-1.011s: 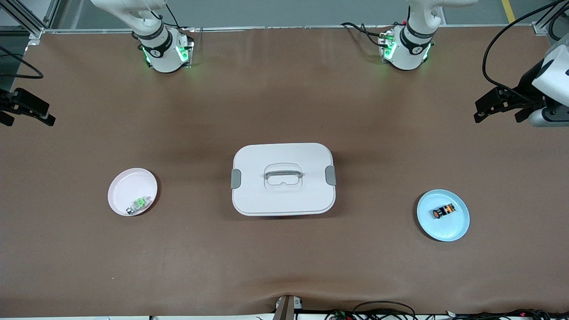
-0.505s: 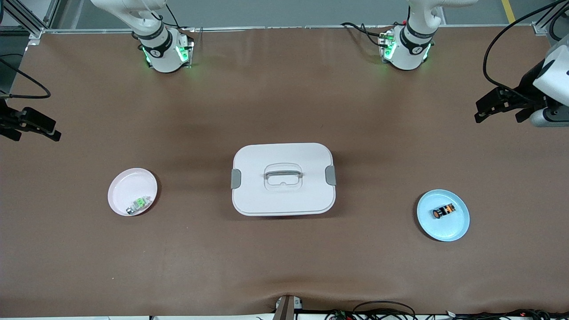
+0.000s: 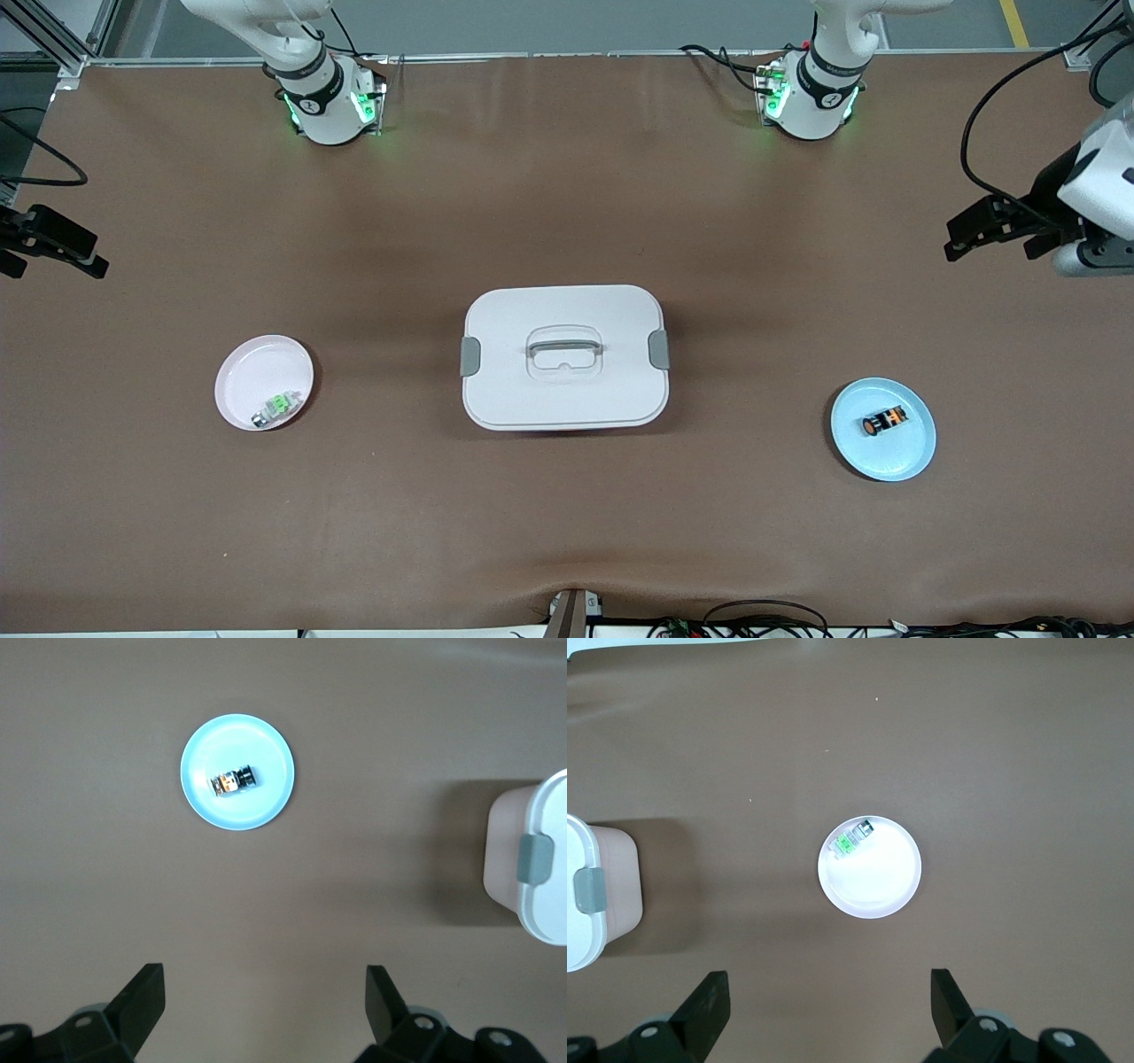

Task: Transfer orange switch to right arm and place
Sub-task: 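Move the left gripper toward the light-blue plate with the orange switch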

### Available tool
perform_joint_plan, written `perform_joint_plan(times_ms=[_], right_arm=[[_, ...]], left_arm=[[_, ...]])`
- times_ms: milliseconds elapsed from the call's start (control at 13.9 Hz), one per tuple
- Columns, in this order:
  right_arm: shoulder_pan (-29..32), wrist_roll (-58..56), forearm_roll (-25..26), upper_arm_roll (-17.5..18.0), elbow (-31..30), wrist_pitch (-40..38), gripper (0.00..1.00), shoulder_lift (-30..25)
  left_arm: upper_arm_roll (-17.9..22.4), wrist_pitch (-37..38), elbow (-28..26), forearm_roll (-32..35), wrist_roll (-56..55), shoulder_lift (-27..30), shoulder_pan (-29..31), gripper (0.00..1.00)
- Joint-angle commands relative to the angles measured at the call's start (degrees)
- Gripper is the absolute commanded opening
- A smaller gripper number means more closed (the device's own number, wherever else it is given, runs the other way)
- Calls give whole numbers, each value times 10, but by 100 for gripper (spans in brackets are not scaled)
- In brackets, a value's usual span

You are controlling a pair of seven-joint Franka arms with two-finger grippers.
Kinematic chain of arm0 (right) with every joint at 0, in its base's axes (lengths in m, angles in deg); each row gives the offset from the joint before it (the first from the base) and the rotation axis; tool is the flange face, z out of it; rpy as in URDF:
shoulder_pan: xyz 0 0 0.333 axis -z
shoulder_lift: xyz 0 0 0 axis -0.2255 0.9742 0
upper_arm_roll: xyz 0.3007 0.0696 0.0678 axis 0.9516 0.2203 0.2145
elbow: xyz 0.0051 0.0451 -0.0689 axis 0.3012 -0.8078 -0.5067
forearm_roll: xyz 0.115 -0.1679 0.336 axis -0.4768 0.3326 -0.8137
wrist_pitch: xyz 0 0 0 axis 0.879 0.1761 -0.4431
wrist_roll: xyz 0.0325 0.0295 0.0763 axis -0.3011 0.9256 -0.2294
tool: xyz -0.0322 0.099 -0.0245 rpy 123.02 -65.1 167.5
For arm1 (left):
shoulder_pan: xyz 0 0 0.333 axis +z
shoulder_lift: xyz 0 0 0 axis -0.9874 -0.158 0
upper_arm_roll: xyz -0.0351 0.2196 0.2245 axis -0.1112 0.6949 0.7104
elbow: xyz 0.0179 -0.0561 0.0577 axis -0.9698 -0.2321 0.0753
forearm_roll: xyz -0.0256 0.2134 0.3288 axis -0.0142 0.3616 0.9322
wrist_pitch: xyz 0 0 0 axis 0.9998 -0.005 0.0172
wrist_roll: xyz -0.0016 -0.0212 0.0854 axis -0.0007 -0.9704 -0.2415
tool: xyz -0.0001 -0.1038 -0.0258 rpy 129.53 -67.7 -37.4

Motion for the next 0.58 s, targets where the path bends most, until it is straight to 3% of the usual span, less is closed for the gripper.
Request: perform_joint_plan(times_ms=[0,505], right_arm=[[14,1,-8,-1,4,-8,100,-4],[30,-1,-25,-1,4,-16,100,-4]], left_arm=[[4,-10,20,0,0,-22,5,100],[9,-34,61,0,-2,-104,20,100]])
